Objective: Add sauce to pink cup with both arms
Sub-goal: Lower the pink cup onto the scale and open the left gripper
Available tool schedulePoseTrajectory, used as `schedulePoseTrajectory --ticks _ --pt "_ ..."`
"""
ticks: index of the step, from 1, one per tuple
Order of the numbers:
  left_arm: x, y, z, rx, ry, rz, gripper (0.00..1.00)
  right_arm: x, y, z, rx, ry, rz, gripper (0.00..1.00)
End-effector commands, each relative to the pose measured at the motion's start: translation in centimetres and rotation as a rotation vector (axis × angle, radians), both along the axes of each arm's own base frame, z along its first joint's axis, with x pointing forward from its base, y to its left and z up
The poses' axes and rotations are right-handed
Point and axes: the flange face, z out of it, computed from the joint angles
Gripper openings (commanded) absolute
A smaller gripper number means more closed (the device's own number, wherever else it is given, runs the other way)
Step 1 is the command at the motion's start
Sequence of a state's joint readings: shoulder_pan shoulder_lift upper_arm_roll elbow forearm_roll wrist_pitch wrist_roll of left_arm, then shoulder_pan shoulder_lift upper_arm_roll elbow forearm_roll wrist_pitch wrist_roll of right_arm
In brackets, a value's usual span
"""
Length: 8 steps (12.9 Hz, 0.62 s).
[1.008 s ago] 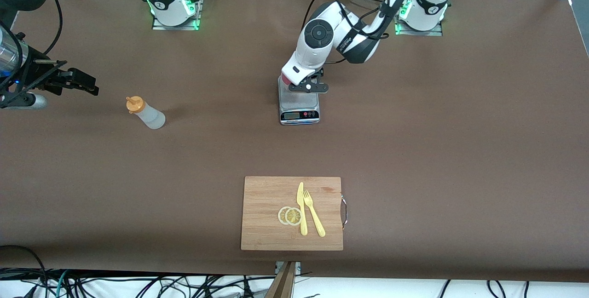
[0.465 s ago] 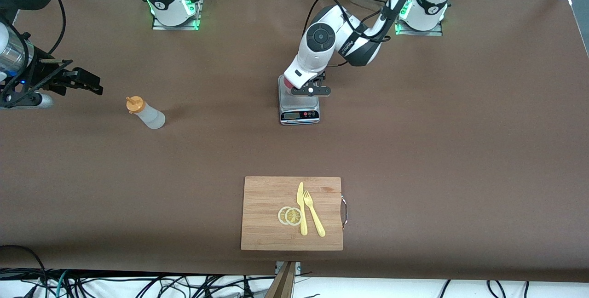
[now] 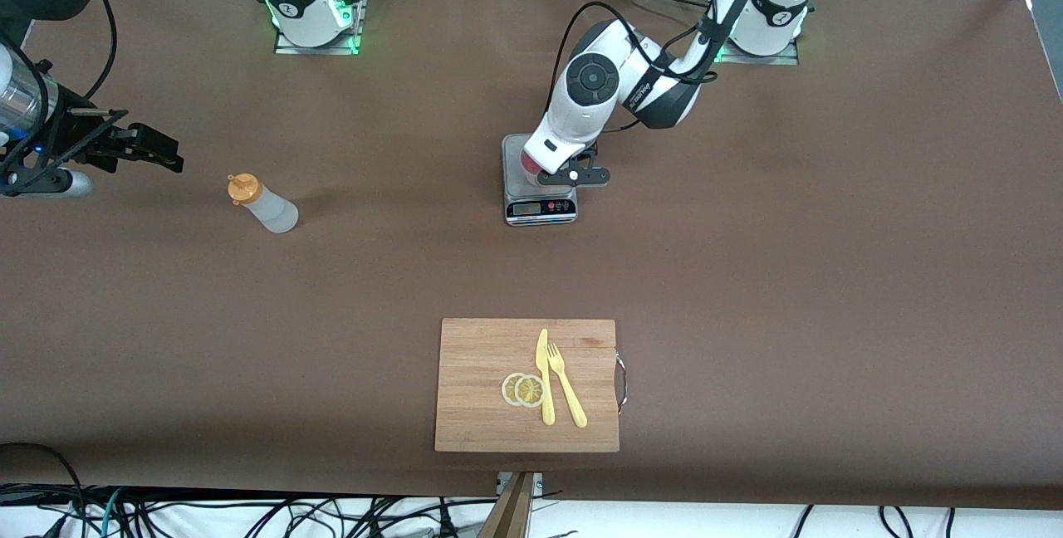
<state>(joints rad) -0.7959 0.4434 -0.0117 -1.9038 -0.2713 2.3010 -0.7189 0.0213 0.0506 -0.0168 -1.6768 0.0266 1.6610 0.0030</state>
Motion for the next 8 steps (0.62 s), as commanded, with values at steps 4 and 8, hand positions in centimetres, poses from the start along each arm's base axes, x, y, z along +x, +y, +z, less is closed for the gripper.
schedulePoseTrajectory --ticks 4,8 --pt "0.5 -0.7 -0.1 0.002 -0.035 -0.016 1.0 0.1 -0.2 0.5 0.002 -0.001 0.005 1.0" --pt "0.8 -0.6 1.9 -0.017 -0.049 -0.018 1.0 -0.2 0.1 0.1 0.006 0.027 -0.001 1.0"
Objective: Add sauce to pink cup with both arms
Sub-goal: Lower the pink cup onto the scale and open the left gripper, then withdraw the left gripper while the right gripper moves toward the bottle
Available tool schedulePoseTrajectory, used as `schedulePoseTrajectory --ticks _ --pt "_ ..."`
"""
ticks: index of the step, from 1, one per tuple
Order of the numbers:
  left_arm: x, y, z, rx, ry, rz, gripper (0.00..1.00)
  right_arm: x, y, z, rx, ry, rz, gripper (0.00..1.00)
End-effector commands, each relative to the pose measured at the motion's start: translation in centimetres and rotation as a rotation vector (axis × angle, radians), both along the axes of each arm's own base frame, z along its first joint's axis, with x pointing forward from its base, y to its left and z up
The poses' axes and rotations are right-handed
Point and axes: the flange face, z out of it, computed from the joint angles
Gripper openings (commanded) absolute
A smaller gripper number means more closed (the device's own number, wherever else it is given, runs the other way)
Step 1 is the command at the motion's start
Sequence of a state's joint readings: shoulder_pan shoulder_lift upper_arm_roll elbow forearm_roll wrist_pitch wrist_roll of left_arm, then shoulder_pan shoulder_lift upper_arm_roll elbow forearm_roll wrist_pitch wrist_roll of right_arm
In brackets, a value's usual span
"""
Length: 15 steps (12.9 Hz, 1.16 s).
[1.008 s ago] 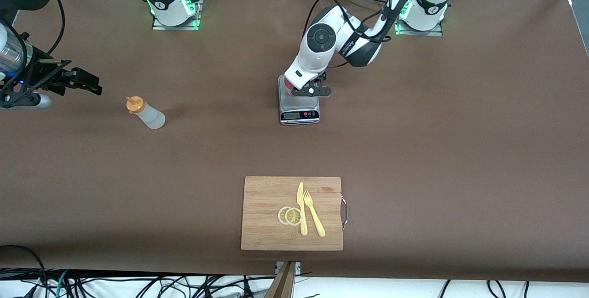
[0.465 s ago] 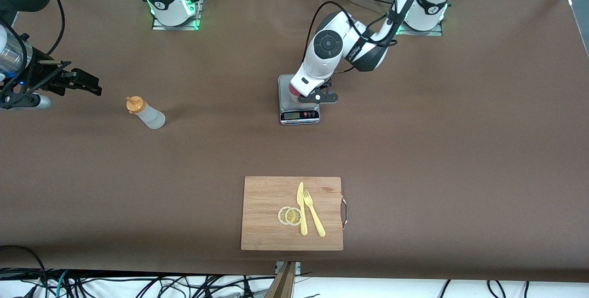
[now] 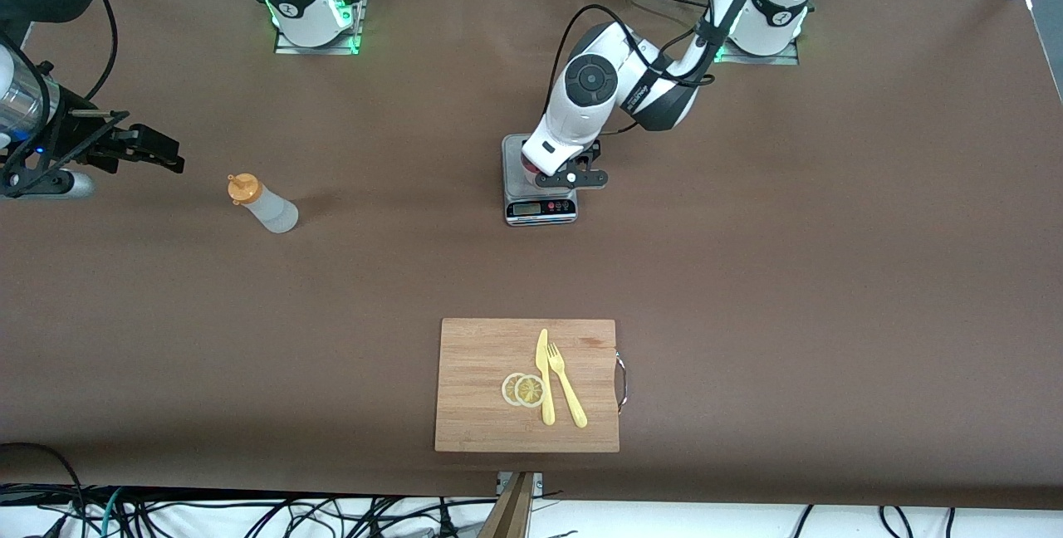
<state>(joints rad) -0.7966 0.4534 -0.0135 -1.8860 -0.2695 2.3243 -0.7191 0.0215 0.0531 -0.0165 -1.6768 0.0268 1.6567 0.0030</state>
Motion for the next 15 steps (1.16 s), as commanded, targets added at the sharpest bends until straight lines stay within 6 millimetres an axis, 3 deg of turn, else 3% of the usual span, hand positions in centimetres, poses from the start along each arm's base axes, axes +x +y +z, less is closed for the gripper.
schedulePoseTrajectory --ticks 1,4,8,11,14,15 --pt "0.4 0.2 2.3 -0.004 -0.025 -0.017 1.0 -0.3 0.1 0.3 0.005 0.03 -0.006 1.0" --pt "2.2 2.5 4.8 -0.008 -0.021 0.02 1.0 -0.8 0.0 -0.1 0.005 0.074 0.009 1.0" --pt "6.5 9.1 9.6 -0.029 -0.036 0.136 1.0 -0.7 -0.2 -0.2 -0.007 0.071 0.01 1.0" --pt "9.4 16.5 12.0 -0.001 0.024 0.232 1.0 -0.7 -0.1 -0.7 0.001 0.086 0.057 1.0" --pt "9.5 22.1 15.6 -0.004 0.039 0.296 1.0 -1.1 -1.1 -0.2 0.022 0.085 0.196 1.0" --pt "9.6 25.5 16.9 -0.011 0.023 0.343 1.0 -1.2 -1.1 -0.4 0.027 0.097 0.211 1.0"
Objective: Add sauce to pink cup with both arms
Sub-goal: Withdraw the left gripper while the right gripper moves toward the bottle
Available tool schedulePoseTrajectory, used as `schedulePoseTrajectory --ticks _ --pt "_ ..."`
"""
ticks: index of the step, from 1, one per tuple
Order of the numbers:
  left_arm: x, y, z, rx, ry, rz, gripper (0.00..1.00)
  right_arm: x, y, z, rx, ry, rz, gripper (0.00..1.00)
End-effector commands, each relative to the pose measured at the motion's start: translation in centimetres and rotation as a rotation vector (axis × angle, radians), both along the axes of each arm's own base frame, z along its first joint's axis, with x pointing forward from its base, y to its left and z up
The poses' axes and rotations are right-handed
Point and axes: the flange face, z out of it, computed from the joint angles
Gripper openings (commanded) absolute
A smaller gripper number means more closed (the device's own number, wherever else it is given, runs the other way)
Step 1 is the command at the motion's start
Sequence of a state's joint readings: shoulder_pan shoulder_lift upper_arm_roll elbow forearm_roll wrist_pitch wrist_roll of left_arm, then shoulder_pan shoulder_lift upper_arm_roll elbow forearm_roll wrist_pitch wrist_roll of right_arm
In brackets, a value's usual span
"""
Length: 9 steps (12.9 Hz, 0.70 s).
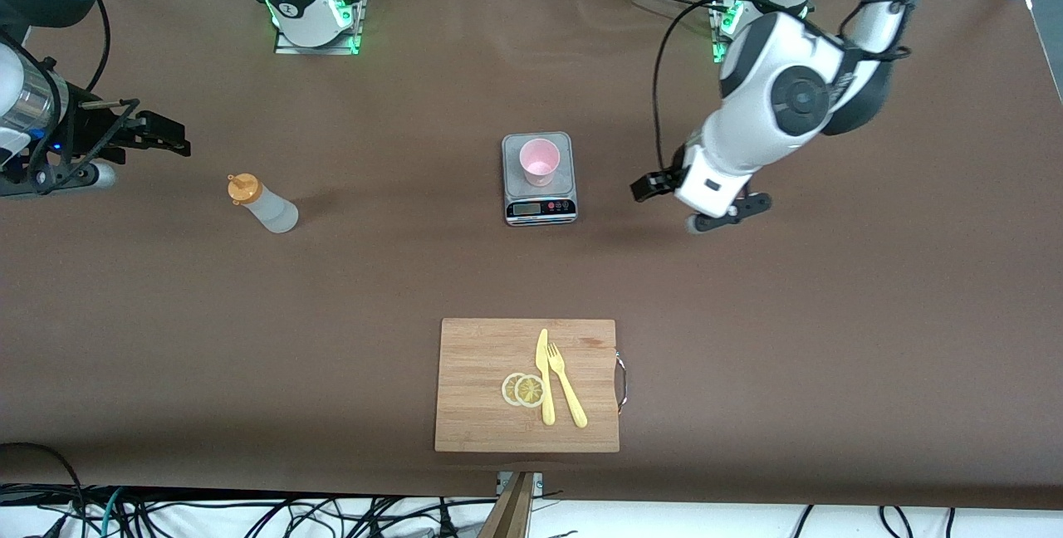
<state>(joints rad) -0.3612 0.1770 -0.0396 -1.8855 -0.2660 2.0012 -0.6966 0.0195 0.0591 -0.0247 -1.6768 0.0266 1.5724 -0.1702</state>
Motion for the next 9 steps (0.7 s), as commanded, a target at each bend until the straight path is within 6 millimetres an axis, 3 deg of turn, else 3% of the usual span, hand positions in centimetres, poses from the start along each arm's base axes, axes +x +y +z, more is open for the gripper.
schedulePoseTrajectory --ticks 1,3,5,7,9 --pt "-1.8 6.6 4.1 0.018 -0.027 0.058 1.0 -0.6 -0.9 0.6 0.02 0.019 0.064 1.0" --pt "-2.6 12.1 8.0 0.047 -0.049 0.037 1.0 -0.6 -2.1 0.7 0.056 0.011 0.127 1.0" --pt "-4.1 16.3 11.0 0.156 -0.074 -0.047 1.0 -0.7 -3.3 0.9 0.088 -0.002 0.192 1.0" --pt "-5.2 19.0 13.5 0.304 -0.094 -0.097 1.0 -0.9 -4.7 0.7 0.143 -0.02 0.273 1.0" --pt "-5.0 20.0 13.9 0.341 -0.093 -0.133 1.0 -1.0 -6.5 0.3 0.214 -0.044 0.326 1.0"
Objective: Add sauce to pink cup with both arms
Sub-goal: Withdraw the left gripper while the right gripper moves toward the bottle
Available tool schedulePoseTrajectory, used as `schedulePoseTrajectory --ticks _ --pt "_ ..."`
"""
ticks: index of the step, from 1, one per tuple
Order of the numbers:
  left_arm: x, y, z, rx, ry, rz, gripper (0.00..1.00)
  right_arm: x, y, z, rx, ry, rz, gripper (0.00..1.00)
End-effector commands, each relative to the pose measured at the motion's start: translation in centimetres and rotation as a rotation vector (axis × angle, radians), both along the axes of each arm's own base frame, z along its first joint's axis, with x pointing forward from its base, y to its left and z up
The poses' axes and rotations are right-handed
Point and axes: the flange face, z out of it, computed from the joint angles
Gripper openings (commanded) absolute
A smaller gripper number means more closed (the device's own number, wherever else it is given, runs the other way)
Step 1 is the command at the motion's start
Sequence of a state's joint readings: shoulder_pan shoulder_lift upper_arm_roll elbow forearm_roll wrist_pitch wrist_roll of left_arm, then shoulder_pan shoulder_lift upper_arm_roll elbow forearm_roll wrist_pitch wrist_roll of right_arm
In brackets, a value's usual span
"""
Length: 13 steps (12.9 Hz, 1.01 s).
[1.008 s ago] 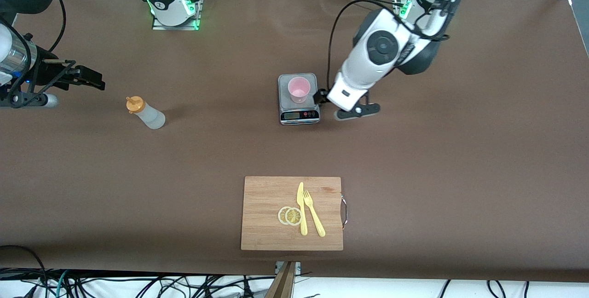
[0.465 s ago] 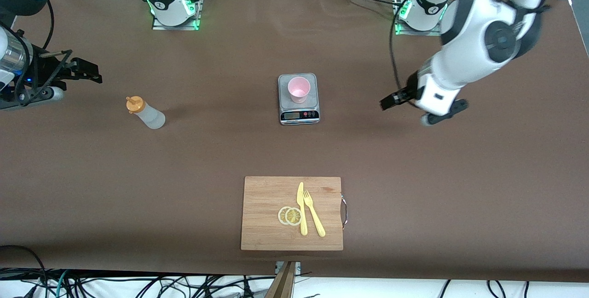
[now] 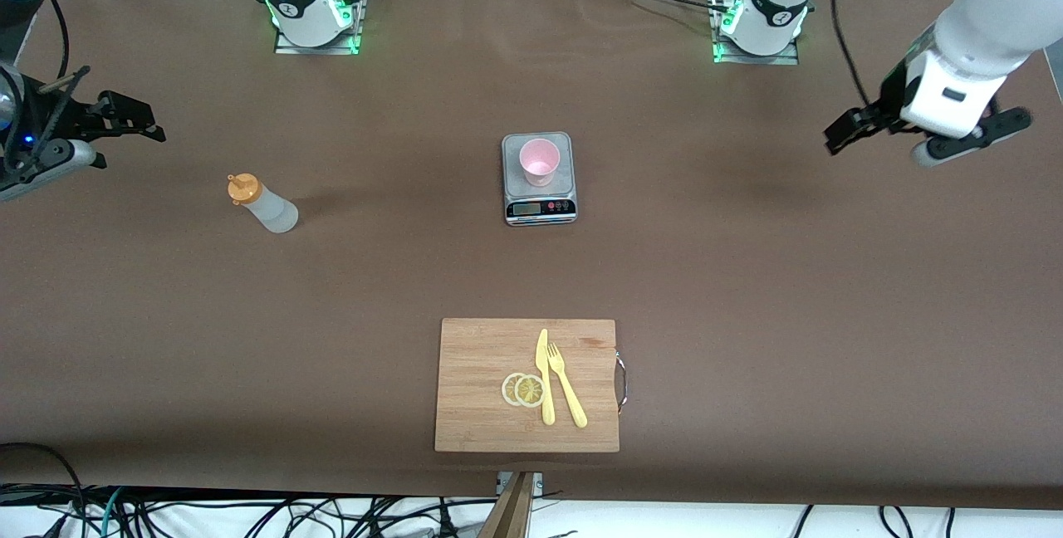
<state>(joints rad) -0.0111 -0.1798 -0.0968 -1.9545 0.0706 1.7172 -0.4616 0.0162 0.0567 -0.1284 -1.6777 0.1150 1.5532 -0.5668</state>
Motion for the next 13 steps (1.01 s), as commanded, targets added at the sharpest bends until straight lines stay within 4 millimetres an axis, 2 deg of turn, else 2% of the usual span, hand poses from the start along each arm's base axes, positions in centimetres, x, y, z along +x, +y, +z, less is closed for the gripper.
schedulePoseTrajectory --ticks 1,3,4,6,8,10,11,12,13 --pt "-0.1 0.5 -0.1 0.046 0.007 -0.044 1.0 -0.4 -1.8 0.0 0.108 -0.041 0.08 1.0" --pt "0.4 0.5 0.6 0.041 -0.009 -0.036 1.0 0.2 -2.4 -1.1 0.144 -0.07 0.126 1.0" --pt "0.4 0.4 0.8 0.04 -0.013 -0.037 1.0 0.0 -3.2 -1.2 0.18 -0.08 0.151 1.0" --pt "0.5 0.2 1.6 -0.009 -0.025 -0.041 1.0 -1.0 -5.5 -3.3 0.253 -0.091 0.212 1.0" --pt "1.6 2.4 2.8 -0.09 -0.042 -0.081 1.0 -1.8 -7.3 -5.6 0.339 -0.124 0.323 1.0" --pt "2.5 3.4 4.5 -0.101 -0.057 -0.099 1.0 -2.5 -8.8 -7.5 0.427 -0.166 0.374 1.0" --pt "3.6 4.6 5.7 -0.103 -0.038 -0.089 1.0 -2.4 -9.4 -8.8 0.465 -0.186 0.415 1.0" --pt "4.4 4.9 6.4 -0.104 -0.024 -0.101 1.0 -2.3 -10.2 -10.4 0.513 -0.216 0.452 1.0" --pt "4.4 5.2 6.8 -0.102 -0.024 -0.121 1.0 -2.1 -11.2 -12.6 0.568 -0.253 0.492 1.0"
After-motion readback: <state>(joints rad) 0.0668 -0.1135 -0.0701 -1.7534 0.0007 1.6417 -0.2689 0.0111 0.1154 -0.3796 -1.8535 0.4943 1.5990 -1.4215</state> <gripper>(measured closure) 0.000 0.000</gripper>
